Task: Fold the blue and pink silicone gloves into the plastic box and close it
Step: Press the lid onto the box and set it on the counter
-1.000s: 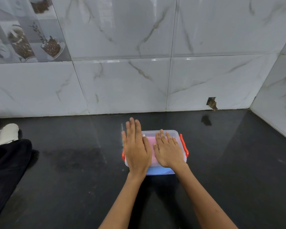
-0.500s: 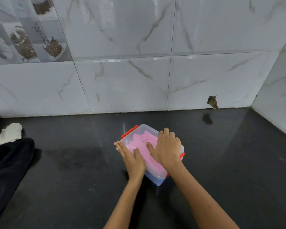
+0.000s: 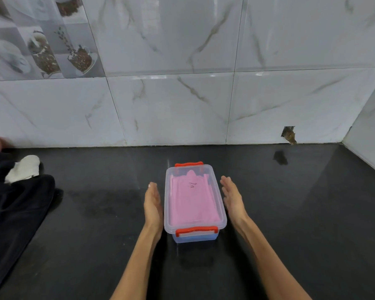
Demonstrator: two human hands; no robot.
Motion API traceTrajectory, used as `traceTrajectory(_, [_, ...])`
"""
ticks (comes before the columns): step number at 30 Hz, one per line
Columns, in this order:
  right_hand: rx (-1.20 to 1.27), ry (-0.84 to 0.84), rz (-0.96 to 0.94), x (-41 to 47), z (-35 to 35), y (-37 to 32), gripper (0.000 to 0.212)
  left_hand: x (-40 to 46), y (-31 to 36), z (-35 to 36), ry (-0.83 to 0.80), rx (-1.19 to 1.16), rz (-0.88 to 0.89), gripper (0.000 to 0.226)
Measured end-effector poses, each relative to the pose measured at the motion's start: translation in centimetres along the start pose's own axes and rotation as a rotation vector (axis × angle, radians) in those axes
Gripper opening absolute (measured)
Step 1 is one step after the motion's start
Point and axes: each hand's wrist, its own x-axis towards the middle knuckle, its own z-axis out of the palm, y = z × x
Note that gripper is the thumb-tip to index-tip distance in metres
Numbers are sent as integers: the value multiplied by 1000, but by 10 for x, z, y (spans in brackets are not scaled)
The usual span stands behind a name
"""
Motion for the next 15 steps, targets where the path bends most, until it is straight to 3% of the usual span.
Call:
traceTrajectory(3, [309, -198, 58, -1, 8, 19, 30, -14, -16, 3, -221, -235, -120, 42])
traceTrajectory(10, [240, -248, 50, 2, -1, 27, 38, -11, -23, 3, -381, -309, -67, 26])
traceTrajectory(15, [205, -217, 92, 4, -31, 17, 50, -6, -35, 30, -292, -278, -128, 35])
